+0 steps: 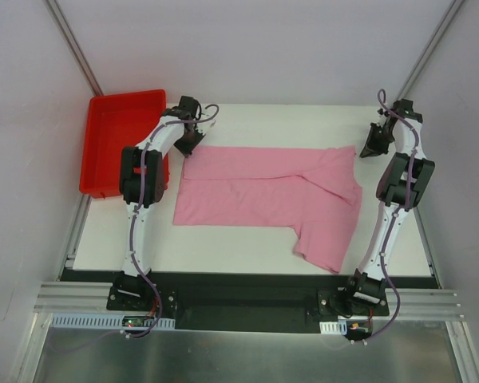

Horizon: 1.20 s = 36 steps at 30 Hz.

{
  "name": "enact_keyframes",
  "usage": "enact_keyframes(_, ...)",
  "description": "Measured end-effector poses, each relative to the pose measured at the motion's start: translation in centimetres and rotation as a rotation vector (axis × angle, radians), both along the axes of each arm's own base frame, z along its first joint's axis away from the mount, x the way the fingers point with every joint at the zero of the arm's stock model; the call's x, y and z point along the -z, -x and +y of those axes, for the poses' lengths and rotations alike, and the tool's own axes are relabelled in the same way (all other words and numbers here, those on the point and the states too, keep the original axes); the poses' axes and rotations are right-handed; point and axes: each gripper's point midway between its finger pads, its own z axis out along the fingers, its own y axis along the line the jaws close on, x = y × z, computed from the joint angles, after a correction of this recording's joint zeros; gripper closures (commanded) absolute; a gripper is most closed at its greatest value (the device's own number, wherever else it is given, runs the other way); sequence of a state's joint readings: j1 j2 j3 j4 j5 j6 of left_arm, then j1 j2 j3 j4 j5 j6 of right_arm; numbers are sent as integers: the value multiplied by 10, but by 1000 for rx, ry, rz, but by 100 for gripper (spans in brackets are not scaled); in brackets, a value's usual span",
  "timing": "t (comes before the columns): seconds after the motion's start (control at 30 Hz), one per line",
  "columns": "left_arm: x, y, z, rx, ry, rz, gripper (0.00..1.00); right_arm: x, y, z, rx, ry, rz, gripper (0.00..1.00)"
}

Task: Roll the t-shirts
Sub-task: Fold the T-shirt at the center of the board.

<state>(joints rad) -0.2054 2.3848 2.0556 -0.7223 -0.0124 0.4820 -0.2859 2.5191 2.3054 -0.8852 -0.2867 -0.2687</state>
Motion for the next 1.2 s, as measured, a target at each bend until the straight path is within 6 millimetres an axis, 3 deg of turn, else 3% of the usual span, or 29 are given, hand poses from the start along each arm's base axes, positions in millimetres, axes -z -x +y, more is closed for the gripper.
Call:
enact_keyframes(0.07, 0, 0, 1, -6, 1, 1, 100, 0, 0, 0, 4, 8, 3, 82)
enact_keyframes(0.1, 0, 0, 2, -8, 2, 2, 100, 0, 0, 0, 5, 7, 3, 71)
enact_keyframes(0.13, 0, 0, 2, -8, 2, 2, 100, 0, 0, 1, 5, 4, 2, 50)
enact_keyframes(0.23, 0, 1, 2, -13, 6, 7, 100, -2, -5, 6, 6, -30, -18, 34)
enact_keyframes(0.53, 1, 5, 1, -22, 12, 23, 100, -9, -22, 26, 2, -99, -74, 34)
enact_keyframes(0.7, 0, 6, 1, -20, 14, 25, 100, -4, -32, 43, -11, -96, -83, 43)
enact_keyframes(0.8, 1, 6, 1, -20, 13, 27, 100, -4, -35, 46, -6, -67, -83, 43)
enact_keyframes(0.97, 1, 8, 0, -18, 12, 30, 100, -5, -38, 34, 23, -53, -95, 38)
enact_keyframes(1.2, 1, 10, -2, -12, 10, 36, 100, -3, -35, 3, 79, -14, -95, 51)
